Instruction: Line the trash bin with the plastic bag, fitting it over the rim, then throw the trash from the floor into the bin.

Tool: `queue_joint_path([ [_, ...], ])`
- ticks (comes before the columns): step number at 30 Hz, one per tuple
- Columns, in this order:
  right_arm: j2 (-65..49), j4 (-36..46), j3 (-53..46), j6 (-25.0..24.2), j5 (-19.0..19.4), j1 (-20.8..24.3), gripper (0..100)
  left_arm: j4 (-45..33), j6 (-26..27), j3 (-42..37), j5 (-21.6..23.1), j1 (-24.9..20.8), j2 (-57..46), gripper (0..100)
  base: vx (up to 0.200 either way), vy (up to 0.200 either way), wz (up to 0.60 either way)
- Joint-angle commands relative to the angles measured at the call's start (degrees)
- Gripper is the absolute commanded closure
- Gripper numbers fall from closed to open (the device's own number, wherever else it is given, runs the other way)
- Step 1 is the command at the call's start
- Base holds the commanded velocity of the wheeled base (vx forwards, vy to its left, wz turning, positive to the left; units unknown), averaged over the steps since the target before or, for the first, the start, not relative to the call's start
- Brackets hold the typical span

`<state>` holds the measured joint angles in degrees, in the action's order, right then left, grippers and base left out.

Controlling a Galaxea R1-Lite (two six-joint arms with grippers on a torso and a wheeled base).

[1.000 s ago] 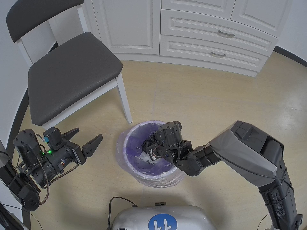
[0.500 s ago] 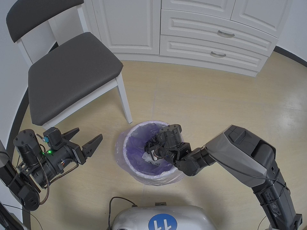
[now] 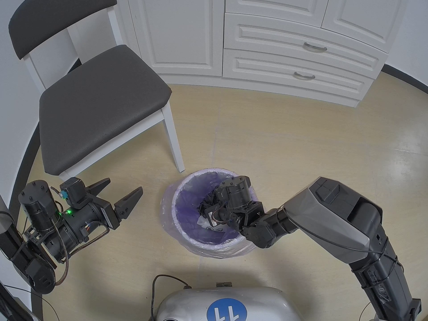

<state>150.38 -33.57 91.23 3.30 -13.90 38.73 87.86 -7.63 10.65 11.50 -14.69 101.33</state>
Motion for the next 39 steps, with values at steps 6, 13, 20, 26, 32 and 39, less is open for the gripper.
queue_joint_path([
  [6, -0.18, 0.00, 0.00, 0.04, 0.01, 0.21, 0, 0.03, -0.02, -0.02, 0.02, 0.01, 0.01, 0, 0.000, 0.000, 0.00],
  [13, -1.23, 0.00, -0.27, 0.04, 0.01, 0.47, 0, 0.03, -0.02, -0.02, 0.02, 0.10, 0.01, 0, 0.000, 0.000, 0.00],
  [20, -4.22, 0.70, -0.97, 0.48, -0.17, 0.38, 0, 0.03, -0.02, -0.11, 0.02, 0.01, -0.08, 0, 0.000, 0.000, 0.00],
  [26, -8.00, 0.70, -3.70, 1.00, -0.78, 0.38, 0, 0.03, 0.07, -0.90, 0.02, -0.08, -0.25, 0, 0.000, 0.000, 0.00],
  [32, -11.52, 0.17, -6.60, 3.02, -2.80, 0.29, 0, 0.03, -0.02, -1.07, 0.11, -0.16, -1.84, 0, 0.000, 0.000, 0.00],
  [39, -17.40, -0.09, -9.32, 2.32, -7.28, 0.21, 0, 0.03, -0.02, -1.25, -0.25, -0.16, -2.01, 0, 0.000, 0.000, 0.00],
])
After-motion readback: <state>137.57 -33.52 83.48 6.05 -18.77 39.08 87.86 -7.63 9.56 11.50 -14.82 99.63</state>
